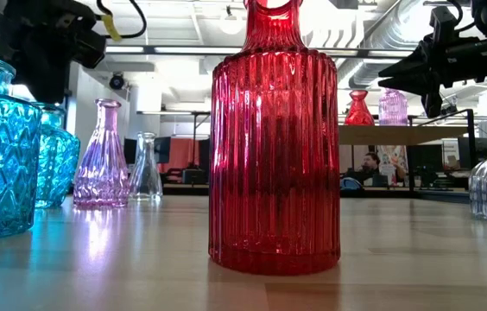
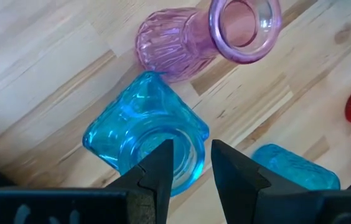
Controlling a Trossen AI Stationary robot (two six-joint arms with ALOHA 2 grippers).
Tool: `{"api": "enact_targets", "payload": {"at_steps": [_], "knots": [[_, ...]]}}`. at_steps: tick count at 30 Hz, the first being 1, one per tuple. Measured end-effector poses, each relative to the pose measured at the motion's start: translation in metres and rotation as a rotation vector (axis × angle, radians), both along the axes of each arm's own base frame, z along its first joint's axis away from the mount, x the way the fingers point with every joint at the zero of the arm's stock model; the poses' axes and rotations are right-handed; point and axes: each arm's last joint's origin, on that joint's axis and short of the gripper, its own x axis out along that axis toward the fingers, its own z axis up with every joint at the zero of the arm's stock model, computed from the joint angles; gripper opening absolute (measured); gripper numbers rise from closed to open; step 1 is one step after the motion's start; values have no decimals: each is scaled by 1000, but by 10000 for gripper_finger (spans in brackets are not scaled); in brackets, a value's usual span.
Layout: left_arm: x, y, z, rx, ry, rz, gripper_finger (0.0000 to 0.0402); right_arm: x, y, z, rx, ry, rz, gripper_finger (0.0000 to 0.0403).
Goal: Sort vases onto shelf
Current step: Put the top left blue vase on the shelf
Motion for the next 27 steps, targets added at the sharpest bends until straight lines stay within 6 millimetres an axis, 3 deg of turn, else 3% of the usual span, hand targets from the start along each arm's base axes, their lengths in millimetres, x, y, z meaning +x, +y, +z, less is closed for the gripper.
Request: {"api": "enact_targets", "payload": {"at_steps": [21, 27], "knots": [[13, 0, -13, 41, 82, -71, 101, 0, 0, 0, 0, 0, 0, 62], [13, 1, -13, 65, 83, -71, 66, 0, 0, 0, 0, 1, 0, 62]]}}
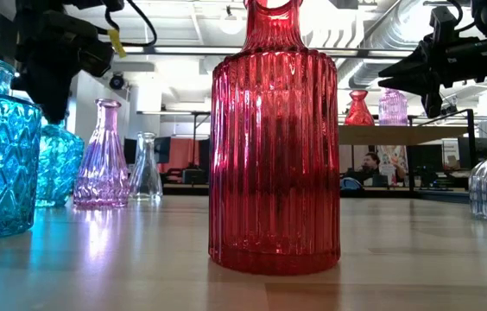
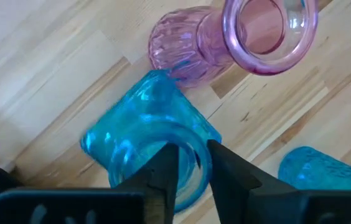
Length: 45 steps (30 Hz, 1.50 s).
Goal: Sort vases onto shelf
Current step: Put the top left blue vase on the shelf
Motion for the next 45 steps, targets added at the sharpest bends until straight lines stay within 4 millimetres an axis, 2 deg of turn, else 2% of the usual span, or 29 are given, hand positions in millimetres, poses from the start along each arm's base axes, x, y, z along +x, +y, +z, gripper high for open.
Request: {"api": "enact_targets", "payload": {"at_steps": [5, 18, 45], "knots": [[-1, 0, 1, 11, 4, 1, 31, 0, 0, 0, 0, 0, 0, 62], [-4, 0, 2, 0, 15, -2, 32, 0, 0, 0, 0, 0, 0, 62], [-39, 0, 20, -38, -53, 7, 29, 0, 0, 0, 2, 3, 0, 62]]}}
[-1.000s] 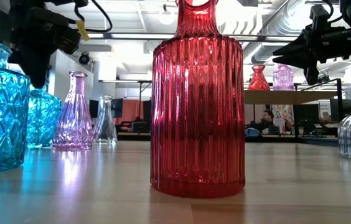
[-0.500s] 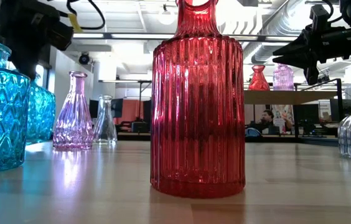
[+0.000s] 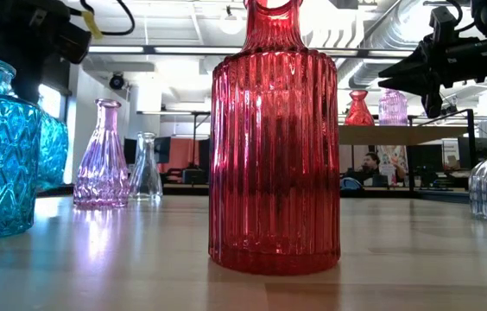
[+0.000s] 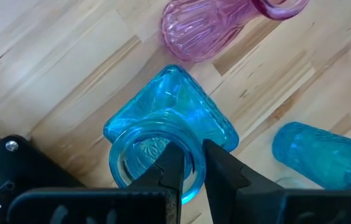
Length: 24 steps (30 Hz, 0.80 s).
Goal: Sort vases onto shelf
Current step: Put the top left blue vase on the shelf
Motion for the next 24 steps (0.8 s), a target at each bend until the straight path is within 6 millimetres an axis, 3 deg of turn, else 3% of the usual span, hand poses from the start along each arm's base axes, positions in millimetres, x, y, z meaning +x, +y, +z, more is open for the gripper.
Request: {"api": "enact_targets", "payload": {"at_steps": [13, 24], "knots": [[-24, 0, 15, -38, -134, 58, 28, 0, 0, 0, 0, 0, 0, 62], [-25, 0, 59, -27, -279, 37, 29, 0, 0, 0, 0, 0, 0, 62]]}}
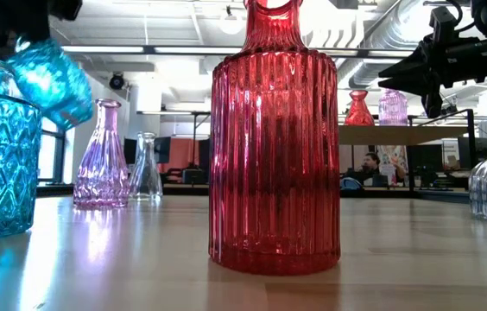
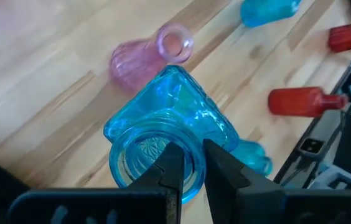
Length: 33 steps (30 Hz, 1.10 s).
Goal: Sort vases onto shelf
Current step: Put the top left blue vase on the shelf
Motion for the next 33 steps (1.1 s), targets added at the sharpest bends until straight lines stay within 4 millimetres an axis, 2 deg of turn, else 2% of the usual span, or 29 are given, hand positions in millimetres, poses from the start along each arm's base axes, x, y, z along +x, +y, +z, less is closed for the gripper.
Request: {"api": "enact_targets", "payload": {"at_steps": [12, 33], "knots": [[18, 2, 30, 96, -49, -37, 30, 0, 0, 0, 0, 0, 0, 62], [66, 9, 68, 263, -55, -113, 30, 0, 0, 0, 0, 0, 0, 62]]}}
